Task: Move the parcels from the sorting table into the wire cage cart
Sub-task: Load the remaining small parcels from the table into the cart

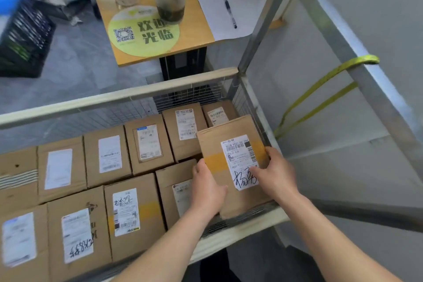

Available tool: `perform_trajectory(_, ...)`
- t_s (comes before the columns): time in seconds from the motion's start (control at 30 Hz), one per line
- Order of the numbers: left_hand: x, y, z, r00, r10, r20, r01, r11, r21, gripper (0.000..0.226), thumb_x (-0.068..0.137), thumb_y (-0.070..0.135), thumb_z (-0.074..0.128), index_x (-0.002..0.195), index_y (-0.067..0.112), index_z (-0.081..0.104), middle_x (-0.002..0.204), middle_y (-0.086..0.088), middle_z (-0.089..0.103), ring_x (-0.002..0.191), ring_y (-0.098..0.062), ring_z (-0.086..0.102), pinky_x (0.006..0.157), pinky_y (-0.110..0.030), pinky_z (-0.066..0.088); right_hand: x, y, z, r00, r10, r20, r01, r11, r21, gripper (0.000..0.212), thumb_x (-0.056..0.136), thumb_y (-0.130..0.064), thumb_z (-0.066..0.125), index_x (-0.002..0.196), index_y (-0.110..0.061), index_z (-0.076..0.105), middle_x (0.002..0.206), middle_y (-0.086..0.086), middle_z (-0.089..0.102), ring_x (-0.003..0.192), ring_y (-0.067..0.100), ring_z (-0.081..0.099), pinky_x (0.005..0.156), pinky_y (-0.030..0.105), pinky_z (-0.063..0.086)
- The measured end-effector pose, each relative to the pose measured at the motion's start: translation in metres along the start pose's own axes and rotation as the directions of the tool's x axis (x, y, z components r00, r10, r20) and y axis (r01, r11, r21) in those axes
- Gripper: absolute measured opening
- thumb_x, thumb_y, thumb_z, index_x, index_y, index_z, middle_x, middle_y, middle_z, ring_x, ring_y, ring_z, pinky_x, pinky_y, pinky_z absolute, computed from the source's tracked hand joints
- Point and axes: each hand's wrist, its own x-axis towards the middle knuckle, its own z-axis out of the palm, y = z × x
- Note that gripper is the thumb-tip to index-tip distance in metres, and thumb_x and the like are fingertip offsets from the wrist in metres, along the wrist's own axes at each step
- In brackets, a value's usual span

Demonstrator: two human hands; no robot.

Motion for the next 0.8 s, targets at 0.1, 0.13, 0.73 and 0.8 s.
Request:
perform_trajectory(0.1,0.013,-0.014,0.025,0.999,-0.039,0.025,0.039,0.999,0.001,0.082,0.077,0.008,0.080,0.144,0.016,0.033,0.136,-0.003,0.043,0.112,-0.020,0.056,0.090,-0.024,0.043,0.019,0.020,0.016,0.999,0.032,0.034,-0.030,0.997,-0.076,0.070,0.084,-0.033,0.076,0.146,-0.021,0.046,0.135,-0.001,0.064,0.122,0.026,0.059,0.093,0.036,0.047)
perform_trajectory(0.13,0.016,-0.018,0.032,0.998,-0.054,0.030,0.054,0.999,0.008,0.082,0.077,0.007,0.079,0.145,0.015,0.032,0.137,-0.004,0.043,0.114,-0.022,0.056,0.091,-0.025,0.044,0.024,0.026,0.021,0.998,0.038,0.053,-0.033,0.995,-0.093,0.067,0.084,-0.032,0.076,0.144,-0.022,0.048,0.132,-0.001,0.065,0.120,0.026,0.061,0.093,0.037,0.048)
perform_trajectory(0.73,0.057,-0.080,0.079,0.972,-0.182,0.149,0.168,0.980,0.102,0.077,0.083,-0.002,0.068,0.149,0.012,0.031,0.139,-0.008,0.045,0.114,-0.022,0.057,0.089,-0.026,0.050,0.082,0.084,0.097,0.969,0.026,0.244,0.024,0.980,-0.199,0.044,0.087,-0.023,0.076,0.125,-0.024,0.053,0.116,-0.003,0.071,0.106,0.023,0.069,0.077,0.030,0.053)
perform_trajectory(0.8,0.061,-0.085,0.082,0.968,-0.194,0.159,0.174,0.976,0.130,0.076,0.084,-0.003,0.067,0.149,0.012,0.030,0.137,-0.009,0.046,0.112,-0.023,0.058,0.087,-0.027,0.050,0.089,0.089,0.106,0.964,0.034,0.265,0.024,0.977,-0.214,0.045,0.087,-0.020,0.076,0.125,-0.024,0.052,0.115,-0.003,0.070,0.105,0.023,0.069,0.074,0.027,0.050)
